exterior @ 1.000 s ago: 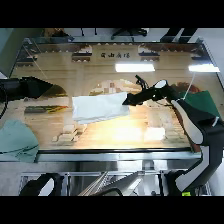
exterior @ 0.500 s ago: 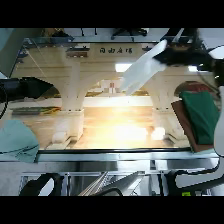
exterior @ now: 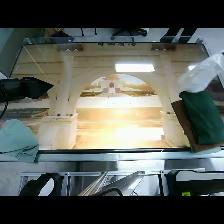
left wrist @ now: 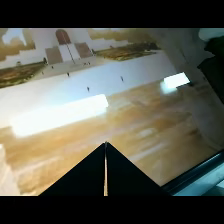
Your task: Fold the shirts.
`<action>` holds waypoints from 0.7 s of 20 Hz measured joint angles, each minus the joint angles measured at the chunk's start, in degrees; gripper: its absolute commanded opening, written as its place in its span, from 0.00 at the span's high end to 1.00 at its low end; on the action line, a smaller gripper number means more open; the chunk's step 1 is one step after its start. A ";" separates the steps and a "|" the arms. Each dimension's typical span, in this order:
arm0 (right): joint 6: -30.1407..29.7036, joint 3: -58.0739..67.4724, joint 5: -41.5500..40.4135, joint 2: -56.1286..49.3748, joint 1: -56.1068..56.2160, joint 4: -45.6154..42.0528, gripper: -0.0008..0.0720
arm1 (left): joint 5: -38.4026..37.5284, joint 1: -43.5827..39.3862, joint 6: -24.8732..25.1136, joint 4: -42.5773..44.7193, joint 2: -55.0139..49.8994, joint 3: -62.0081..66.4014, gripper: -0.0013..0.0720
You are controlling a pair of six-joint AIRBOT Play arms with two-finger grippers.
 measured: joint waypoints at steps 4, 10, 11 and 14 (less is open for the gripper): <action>4.52 0.11 5.03 4.72 -3.43 -12.31 0.96 | -0.11 0.00 0.02 0.00 0.00 -0.02 0.96; 10.36 0.07 16.02 8.74 -4.55 -28.74 0.96 | -1.07 0.00 0.02 0.00 0.00 -0.02 0.96; 11.02 0.04 17.99 8.94 -4.68 -30.62 0.96 | -1.22 -0.04 0.02 0.00 0.00 -0.02 0.96; 13.07 -0.17 24.35 9.27 -4.90 -36.39 0.96 | -1.79 -0.31 0.37 0.00 0.00 -0.02 0.96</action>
